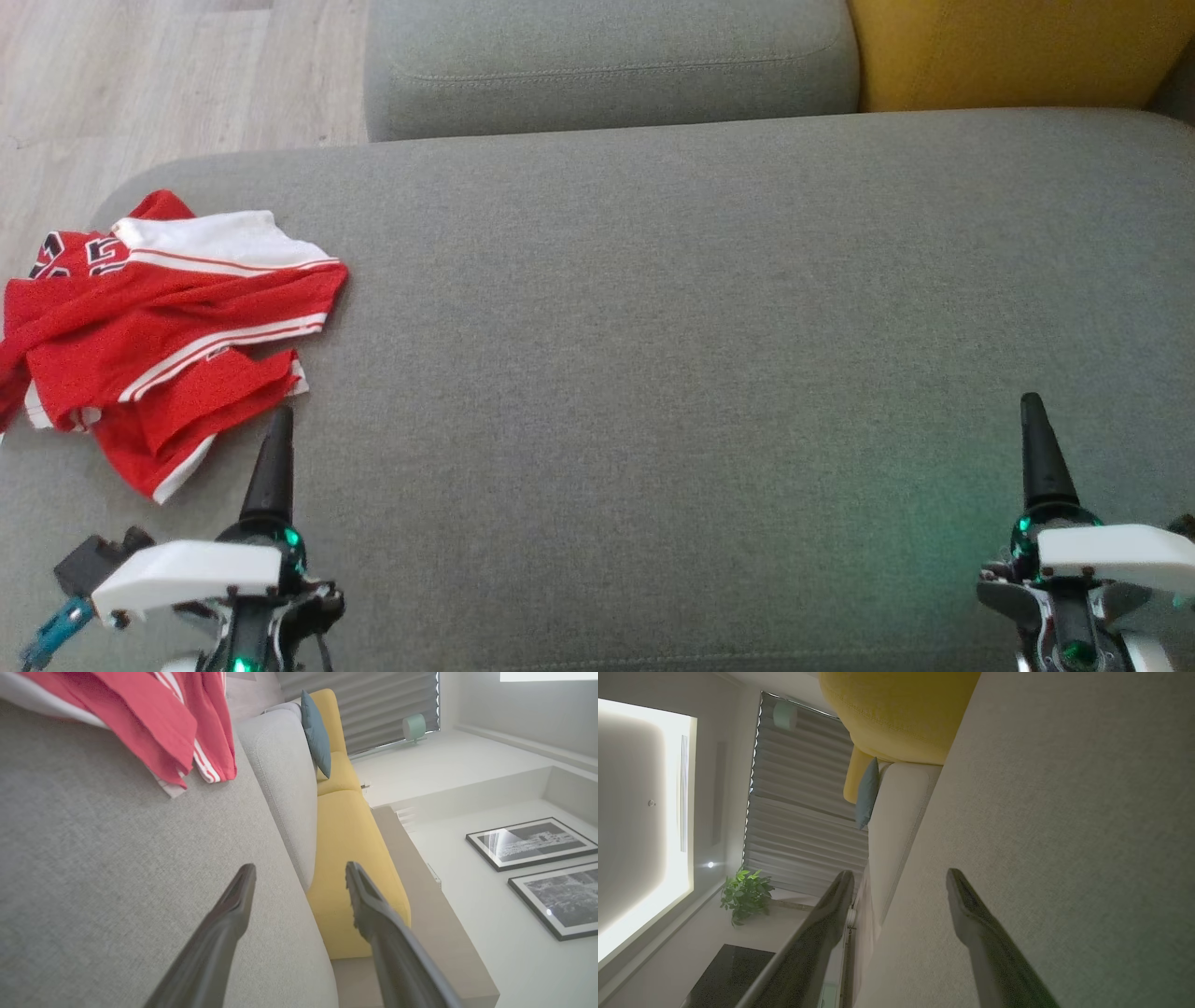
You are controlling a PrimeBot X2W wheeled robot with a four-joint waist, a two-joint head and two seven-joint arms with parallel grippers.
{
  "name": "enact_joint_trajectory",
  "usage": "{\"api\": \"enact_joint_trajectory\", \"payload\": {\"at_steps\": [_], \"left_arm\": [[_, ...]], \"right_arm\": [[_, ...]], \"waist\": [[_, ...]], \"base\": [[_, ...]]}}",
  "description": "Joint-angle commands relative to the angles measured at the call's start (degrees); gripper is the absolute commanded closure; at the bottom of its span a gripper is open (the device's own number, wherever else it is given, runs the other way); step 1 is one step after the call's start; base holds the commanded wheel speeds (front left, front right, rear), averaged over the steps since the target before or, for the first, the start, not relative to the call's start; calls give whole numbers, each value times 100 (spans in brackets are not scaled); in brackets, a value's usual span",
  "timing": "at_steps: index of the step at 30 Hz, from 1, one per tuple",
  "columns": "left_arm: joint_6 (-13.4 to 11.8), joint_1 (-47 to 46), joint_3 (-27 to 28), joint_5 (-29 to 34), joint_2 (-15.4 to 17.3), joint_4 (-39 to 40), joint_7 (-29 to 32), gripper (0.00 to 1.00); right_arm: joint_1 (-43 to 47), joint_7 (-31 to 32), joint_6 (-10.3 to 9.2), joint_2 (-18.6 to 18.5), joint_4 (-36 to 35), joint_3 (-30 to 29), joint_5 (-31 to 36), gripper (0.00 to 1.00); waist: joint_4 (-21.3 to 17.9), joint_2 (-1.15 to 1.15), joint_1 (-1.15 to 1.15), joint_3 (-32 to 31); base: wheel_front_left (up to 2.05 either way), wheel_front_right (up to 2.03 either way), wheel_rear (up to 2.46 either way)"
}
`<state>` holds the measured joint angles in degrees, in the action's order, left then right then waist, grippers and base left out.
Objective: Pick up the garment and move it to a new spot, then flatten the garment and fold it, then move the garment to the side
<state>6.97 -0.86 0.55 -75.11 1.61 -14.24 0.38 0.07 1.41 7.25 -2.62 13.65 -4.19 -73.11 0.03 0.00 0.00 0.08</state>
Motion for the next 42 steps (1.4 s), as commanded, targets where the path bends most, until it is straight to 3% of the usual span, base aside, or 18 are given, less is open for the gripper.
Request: {"api": "enact_joint_trajectory", "payload": {"at_steps": [1,42], "left_arm": [[19,-376,-2,207,71,271,-63,0],[10,-574,-426,3638,97,552,-733,0]], "right_arm": [[-274,-78,9,-132,-257,56,200,0],[-319,-331,16,-165,-788,544,3624,0]], "waist": [[2,0,0,1],[4,0,0,22]], "base": [[0,0,0],[0,0,0]]}}
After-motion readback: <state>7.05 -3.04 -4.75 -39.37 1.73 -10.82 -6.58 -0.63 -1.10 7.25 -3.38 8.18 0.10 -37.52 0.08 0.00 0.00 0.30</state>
